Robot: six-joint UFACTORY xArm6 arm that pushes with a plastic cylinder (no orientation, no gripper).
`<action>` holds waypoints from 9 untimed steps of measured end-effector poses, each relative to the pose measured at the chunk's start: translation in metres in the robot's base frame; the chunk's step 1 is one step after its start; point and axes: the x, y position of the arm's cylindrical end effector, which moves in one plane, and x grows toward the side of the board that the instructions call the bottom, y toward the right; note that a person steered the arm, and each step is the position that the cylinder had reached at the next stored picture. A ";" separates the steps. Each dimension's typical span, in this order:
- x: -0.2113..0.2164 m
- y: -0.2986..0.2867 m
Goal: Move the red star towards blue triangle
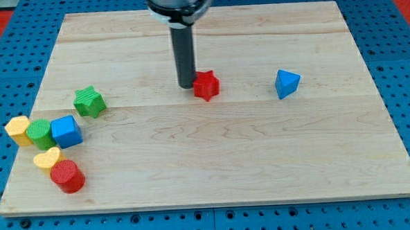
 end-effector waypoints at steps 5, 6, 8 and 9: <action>0.008 0.023; 0.010 0.024; 0.032 0.025; 0.034 0.028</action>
